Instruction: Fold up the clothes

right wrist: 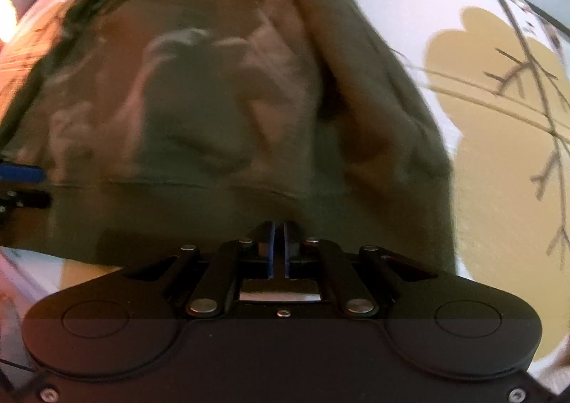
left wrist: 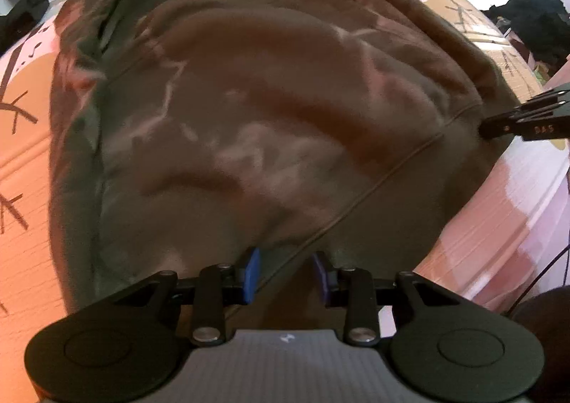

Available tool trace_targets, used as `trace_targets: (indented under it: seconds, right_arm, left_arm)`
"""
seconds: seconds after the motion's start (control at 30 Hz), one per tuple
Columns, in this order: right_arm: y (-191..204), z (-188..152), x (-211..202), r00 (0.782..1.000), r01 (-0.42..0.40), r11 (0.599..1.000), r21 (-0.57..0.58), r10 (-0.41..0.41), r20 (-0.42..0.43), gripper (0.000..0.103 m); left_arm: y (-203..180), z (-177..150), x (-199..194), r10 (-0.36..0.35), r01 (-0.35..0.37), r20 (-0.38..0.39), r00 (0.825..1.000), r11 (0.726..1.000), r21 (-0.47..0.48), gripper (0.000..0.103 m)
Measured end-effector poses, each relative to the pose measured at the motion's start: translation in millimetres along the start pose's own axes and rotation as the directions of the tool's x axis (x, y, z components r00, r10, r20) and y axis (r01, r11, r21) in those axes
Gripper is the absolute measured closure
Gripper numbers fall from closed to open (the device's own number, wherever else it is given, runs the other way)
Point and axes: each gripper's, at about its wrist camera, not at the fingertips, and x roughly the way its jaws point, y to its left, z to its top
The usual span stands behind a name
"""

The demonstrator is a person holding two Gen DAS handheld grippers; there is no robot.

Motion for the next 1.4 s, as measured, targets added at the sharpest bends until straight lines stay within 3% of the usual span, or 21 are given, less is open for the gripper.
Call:
trace_targets:
  seconds: [0.2, 0.33, 0.43, 0.73, 0.97, 1.1, 1.27, 1.37, 1.4]
  right_arm:
    - [-15.4, 0.4, -19.7, 0.999, 0.018, 0.998, 0.067, -0.02, 0.032, 0.096]
    - [-14.7, 14.1, -39.3, 0.993, 0.035, 0.997, 0.063, -0.042, 0.107, 0.068]
    - [-9.9, 25.8, -50.0, 0.986, 0.05, 0.998, 0.033, -0.054, 0.159, 0.065]
    - [6.6, 88.4, -35.4, 0.968, 0.081, 0.997, 0.001, -0.079, 0.239, 0.049]
    - [15.9, 133.0, -15.3, 0.947, 0.119, 0.992, -0.033, -0.104, 0.304, 0.035]
    - [10.6, 155.8, 2.8, 0.947, 0.148, 0.988, -0.046, -0.128, 0.293, 0.034]
    - [-3.5, 169.2, 31.3, 0.96, 0.156, 0.987, -0.045, -0.14, 0.241, 0.036]
    - [-11.6, 168.3, 46.4, 0.975, 0.126, 0.991, -0.038, -0.116, 0.192, 0.053]
    - [-14.1, 167.7, 51.1, 0.979, 0.118, 0.992, -0.032, -0.111, 0.173, 0.066]
  left_arm:
    - [12.8, -7.5, -9.0, 0.06, -0.061, -0.028, 0.998, 0.998, -0.018, 0.067]
    - [23.3, -5.6, -17.1, 0.153, -0.154, -0.027, 0.988, 0.988, -0.028, 0.059]
    - [31.7, 1.8, -27.8, 0.167, -0.166, 0.017, 0.986, 0.984, -0.061, 0.058]
    - [64.4, 49.8, -38.6, 0.247, -0.225, 0.129, 0.96, 0.96, -0.168, 0.034]
    - [92.7, 86.4, -17.1, 0.287, -0.249, 0.148, 0.946, 0.94, -0.231, 0.03]
    - [106.3, 98.7, -2.9, 0.307, -0.267, 0.132, 0.943, 0.93, -0.252, 0.028]
    - [121.5, 104.2, 16.1, 0.299, -0.266, 0.086, 0.95, 0.925, -0.271, 0.028]
    - [130.7, 103.8, 23.6, 0.299, -0.268, 0.062, 0.952, 0.916, -0.299, 0.028]
    - [133.0, 103.4, 25.4, 0.295, -0.266, 0.052, 0.954, 0.914, -0.306, 0.03]
